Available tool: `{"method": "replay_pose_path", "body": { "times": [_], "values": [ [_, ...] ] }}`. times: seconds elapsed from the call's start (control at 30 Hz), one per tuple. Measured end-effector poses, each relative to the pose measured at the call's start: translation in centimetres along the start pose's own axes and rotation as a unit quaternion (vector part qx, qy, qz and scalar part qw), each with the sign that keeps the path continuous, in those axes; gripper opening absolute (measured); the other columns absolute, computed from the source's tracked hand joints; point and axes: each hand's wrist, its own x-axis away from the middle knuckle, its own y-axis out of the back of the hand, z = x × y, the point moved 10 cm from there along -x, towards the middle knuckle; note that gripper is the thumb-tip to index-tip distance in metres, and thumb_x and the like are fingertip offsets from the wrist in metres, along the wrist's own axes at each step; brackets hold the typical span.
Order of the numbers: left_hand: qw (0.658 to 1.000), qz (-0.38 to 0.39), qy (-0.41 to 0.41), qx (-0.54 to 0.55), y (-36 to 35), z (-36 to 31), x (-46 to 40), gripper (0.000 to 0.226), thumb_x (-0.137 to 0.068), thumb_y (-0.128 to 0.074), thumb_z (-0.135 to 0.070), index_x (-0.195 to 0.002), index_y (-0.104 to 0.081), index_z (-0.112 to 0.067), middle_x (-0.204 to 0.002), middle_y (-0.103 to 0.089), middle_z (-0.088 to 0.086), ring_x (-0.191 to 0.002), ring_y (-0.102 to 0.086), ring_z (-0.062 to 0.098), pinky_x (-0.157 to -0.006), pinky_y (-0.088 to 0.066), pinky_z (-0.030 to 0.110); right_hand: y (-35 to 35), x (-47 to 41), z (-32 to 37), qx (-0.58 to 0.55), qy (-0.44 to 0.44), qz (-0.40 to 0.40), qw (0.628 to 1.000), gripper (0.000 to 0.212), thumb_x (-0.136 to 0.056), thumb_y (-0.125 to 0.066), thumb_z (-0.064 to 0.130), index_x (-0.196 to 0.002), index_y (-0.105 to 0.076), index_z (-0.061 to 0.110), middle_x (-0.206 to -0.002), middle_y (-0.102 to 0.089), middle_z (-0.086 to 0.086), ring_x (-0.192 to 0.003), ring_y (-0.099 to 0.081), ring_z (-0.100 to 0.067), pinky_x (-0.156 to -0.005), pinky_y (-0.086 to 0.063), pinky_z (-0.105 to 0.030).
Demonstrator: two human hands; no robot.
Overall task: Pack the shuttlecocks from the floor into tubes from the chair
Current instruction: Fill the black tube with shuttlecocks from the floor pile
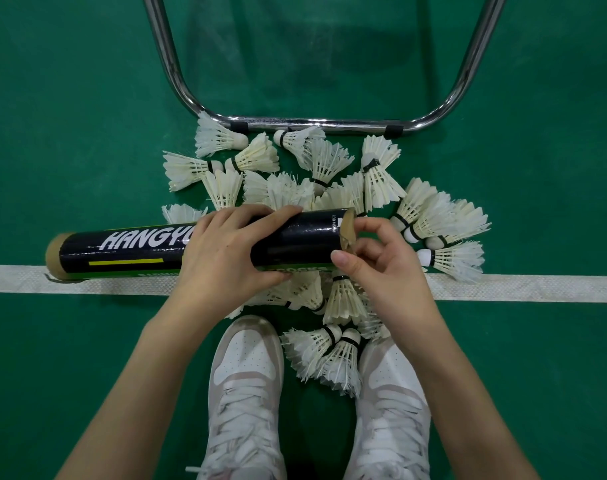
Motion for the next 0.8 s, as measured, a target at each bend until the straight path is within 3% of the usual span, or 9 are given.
{"method": "replay_pose_path", "body": {
  "times": [0.1, 0.3, 0.6, 0.7, 0.8],
  "values": [
    [1.000, 0.001, 0.000, -0.004, 0.0, 0.0, 0.1, 0.083, -0.061, -0.080, -0.042, -0.135, -0.042, -0.039, -0.118, -0.058, 0.000, -0.105, -0.053, 0.027, -0.092, -0.035, 0.043, -0.6, 0.0, -0.3, -0.014, -0.025, 0.044, 0.999, 0.027, -0.088, -0.058, 0.006, -0.106, -0.048, 0.024, -0.083, -0.073, 0.005, -0.083, -0.067, -0.004, -0.072, -0.048, -0.011],
    [1.000, 0.005, 0.004, 0.002, 0.0, 0.0, 0.1, 0.081, -0.062, -0.077, -0.044, -0.135, -0.043, -0.039, -0.119, -0.058, 0.000, -0.107, -0.052, 0.026, -0.093, -0.034, 0.042, -1.2, 0.0, -0.2, -0.019, -0.047, 0.093, 0.994, 0.029, -0.091, -0.054, 0.008, -0.117, -0.044, 0.016, -0.084, -0.074, 0.011, -0.086, -0.067, -0.001, -0.070, -0.045, -0.006],
    [1.000, 0.002, -0.002, 0.008, 0.1, -0.2, 0.1, 0.082, -0.062, -0.081, -0.043, -0.134, -0.043, -0.040, -0.119, -0.058, 0.000, -0.106, -0.052, 0.026, -0.092, -0.035, 0.042, -1.3, 0.1, -0.2, -0.004, -0.016, 0.085, 0.996, 0.029, -0.084, -0.062, 0.000, -0.102, -0.060, 0.022, -0.093, -0.071, 0.008, -0.091, -0.066, -0.003, -0.082, -0.052, -0.018],
    [1.000, 0.002, -0.001, 0.012, 0.2, -0.3, 0.1, 0.081, -0.061, -0.080, -0.043, -0.134, -0.043, -0.039, -0.118, -0.058, 0.000, -0.106, -0.052, 0.026, -0.092, -0.035, 0.042, -1.3, 0.1, -0.3, -0.010, -0.016, 0.086, 0.996, 0.028, -0.085, -0.060, -0.001, -0.101, -0.061, 0.022, -0.090, -0.071, 0.012, -0.090, -0.065, 0.000, -0.080, -0.051, -0.016],
    [1.000, 0.001, -0.009, 0.008, 0.2, -0.5, 0.2, 0.080, -0.061, -0.079, -0.043, -0.133, -0.044, -0.039, -0.117, -0.059, 0.000, -0.104, -0.053, 0.025, -0.092, -0.036, 0.041, -1.8, 0.1, -0.2, 0.029, -0.022, 0.122, 0.992, 0.028, -0.088, -0.057, 0.001, -0.105, -0.060, 0.024, -0.101, -0.069, 0.009, -0.097, -0.064, 0.000, -0.086, -0.049, -0.016]
  ]
}}
